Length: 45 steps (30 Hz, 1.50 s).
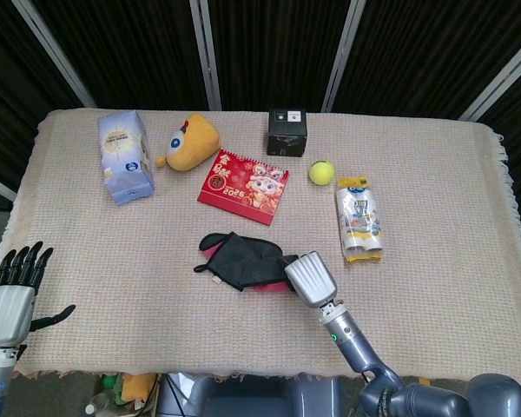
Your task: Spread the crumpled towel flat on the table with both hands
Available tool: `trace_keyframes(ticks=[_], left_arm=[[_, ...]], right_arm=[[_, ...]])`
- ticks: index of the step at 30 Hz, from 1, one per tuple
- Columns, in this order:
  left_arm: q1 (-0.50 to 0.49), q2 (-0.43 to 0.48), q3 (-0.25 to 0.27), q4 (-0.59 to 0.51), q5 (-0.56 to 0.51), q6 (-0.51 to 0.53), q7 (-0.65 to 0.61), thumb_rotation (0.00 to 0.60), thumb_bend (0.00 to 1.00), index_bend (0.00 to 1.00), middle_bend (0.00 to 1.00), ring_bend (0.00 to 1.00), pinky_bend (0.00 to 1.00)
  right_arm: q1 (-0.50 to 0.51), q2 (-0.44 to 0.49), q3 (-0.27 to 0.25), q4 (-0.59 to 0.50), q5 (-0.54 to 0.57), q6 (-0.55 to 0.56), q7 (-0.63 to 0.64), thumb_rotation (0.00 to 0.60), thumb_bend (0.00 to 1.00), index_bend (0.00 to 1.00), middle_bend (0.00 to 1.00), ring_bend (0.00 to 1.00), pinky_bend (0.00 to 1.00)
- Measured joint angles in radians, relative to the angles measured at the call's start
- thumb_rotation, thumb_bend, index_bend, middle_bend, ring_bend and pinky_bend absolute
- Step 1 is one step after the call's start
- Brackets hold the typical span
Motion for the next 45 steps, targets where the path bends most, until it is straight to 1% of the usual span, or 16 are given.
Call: trace_keyframes(ticks=[2, 8, 14, 19, 26, 30, 32, 36, 39, 41, 45], left_arm=[[0.000, 0.000, 0.001, 0.000, 0.001, 0.000, 0.000, 0.600, 0.00, 0.00, 0.00, 0.00, 0.00], [0.000, -0.002, 0.005, 0.000, 0.006, 0.001, 0.000, 0.600, 0.00, 0.00, 0.00, 0.00, 0.00], [-0.002, -0.003, 0.009, -0.002, 0.011, 0.000, 0.003, 0.600, 0.00, 0.00, 0.00, 0.00, 0.00], [-0.004, -0.004, 0.011, -0.007, 0.016, -0.001, 0.006, 0.600, 0.00, 0.00, 0.00, 0.00, 0.00], [-0.011, -0.006, 0.015, -0.014, 0.019, -0.012, 0.013, 0.600, 0.00, 0.00, 0.00, 0.00, 0.00], [-0.016, -0.008, 0.016, -0.023, 0.023, -0.020, 0.025, 0.600, 0.00, 0.00, 0.00, 0.00, 0.00], [-0.021, -0.010, 0.017, -0.026, 0.024, -0.028, 0.034, 0.600, 0.03, 0.00, 0.00, 0.00, 0.00], [-0.036, -0.014, 0.013, -0.035, 0.019, -0.051, 0.045, 0.600, 0.10, 0.00, 0.00, 0.00, 0.00], [-0.050, -0.015, 0.009, -0.050, 0.015, -0.074, 0.045, 0.600, 0.13, 0.01, 0.00, 0.00, 0.00], [-0.062, -0.016, 0.006, -0.062, 0.012, -0.092, 0.044, 0.600, 0.15, 0.03, 0.00, 0.00, 0.00], [-0.093, -0.027, -0.005, -0.072, 0.007, -0.129, 0.048, 0.600, 0.20, 0.10, 0.00, 0.00, 0.00]], right_arm=[[-0.001, 0.001, -0.002, 0.001, 0.002, 0.002, 0.002, 0.600, 0.47, 0.65, 1.00, 1.00, 1.00], [-0.007, 0.017, -0.007, -0.007, 0.004, 0.014, 0.003, 0.600, 0.50, 0.67, 1.00, 1.00, 1.00], [-0.009, 0.040, -0.008, -0.044, 0.000, 0.029, -0.009, 0.600, 0.52, 0.68, 1.00, 1.00, 1.00], [-0.011, 0.070, -0.005, -0.100, -0.007, 0.043, -0.033, 0.600, 0.53, 0.70, 1.00, 1.00, 1.00], [-0.013, 0.118, 0.003, -0.200, -0.011, 0.055, -0.082, 0.600, 0.59, 0.72, 1.00, 1.00, 1.00], [-0.009, 0.140, 0.014, -0.265, -0.009, 0.054, -0.128, 0.600, 0.60, 0.72, 1.00, 1.00, 1.00], [-0.007, 0.148, 0.021, -0.295, -0.006, 0.052, -0.149, 0.600, 0.60, 0.72, 1.00, 1.00, 1.00], [0.004, 0.160, 0.042, -0.356, 0.008, 0.042, -0.211, 0.600, 0.60, 0.72, 1.00, 1.00, 1.00], [0.012, 0.161, 0.061, -0.388, 0.031, 0.031, -0.243, 0.600, 0.60, 0.72, 1.00, 1.00, 1.00], [0.017, 0.160, 0.071, -0.402, 0.046, 0.025, -0.262, 0.600, 0.60, 0.73, 1.00, 1.00, 1.00], [0.026, 0.153, 0.089, -0.425, 0.074, 0.018, -0.304, 0.600, 0.61, 0.74, 1.00, 1.00, 1.00]])
